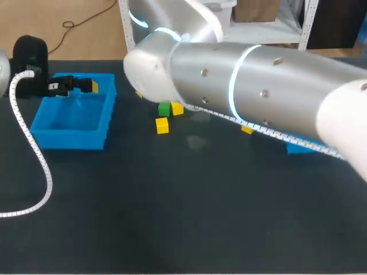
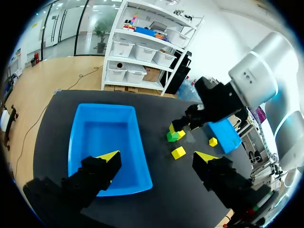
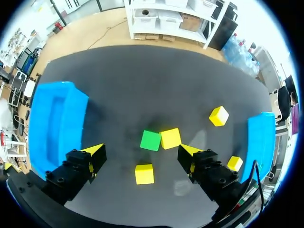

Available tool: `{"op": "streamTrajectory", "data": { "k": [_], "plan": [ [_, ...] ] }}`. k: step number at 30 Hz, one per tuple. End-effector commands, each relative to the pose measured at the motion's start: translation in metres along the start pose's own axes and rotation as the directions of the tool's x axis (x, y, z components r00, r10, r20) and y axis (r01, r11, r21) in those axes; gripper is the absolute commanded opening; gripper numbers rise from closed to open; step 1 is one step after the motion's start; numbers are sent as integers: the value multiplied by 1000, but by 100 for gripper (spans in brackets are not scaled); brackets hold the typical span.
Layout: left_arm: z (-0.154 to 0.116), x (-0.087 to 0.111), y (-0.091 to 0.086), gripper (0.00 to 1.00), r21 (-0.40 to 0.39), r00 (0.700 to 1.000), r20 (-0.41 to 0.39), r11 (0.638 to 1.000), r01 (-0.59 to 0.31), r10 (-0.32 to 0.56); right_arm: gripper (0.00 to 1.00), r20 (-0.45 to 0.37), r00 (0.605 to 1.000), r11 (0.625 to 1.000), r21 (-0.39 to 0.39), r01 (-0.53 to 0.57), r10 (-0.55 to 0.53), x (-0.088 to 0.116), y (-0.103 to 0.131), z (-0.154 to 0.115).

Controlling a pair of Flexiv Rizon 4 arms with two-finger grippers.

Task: Put the green cubes in the right bin and the yellow cubes in the left bin.

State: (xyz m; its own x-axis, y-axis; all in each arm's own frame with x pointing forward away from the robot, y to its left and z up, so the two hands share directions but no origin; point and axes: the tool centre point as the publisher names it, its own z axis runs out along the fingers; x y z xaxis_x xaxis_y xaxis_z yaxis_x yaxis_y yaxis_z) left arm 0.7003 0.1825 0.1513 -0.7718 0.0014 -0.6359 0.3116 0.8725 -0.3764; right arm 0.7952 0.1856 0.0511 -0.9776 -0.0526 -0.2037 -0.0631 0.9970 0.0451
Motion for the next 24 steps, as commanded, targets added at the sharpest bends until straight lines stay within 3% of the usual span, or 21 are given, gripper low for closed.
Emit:
{"op": "streamTrajectory", "data": {
  "k": [1,24],
  "plan": [
    [0,1,2,100,11,1000,7,1000,-2,2,100,-9,1000,1000,13,-16,16,7,1,11],
    [0,1,2,100,11,1000,7,1000,-2,2,100,-55,998,1000,-2,-29,29,7,18,33]
  ]
}}
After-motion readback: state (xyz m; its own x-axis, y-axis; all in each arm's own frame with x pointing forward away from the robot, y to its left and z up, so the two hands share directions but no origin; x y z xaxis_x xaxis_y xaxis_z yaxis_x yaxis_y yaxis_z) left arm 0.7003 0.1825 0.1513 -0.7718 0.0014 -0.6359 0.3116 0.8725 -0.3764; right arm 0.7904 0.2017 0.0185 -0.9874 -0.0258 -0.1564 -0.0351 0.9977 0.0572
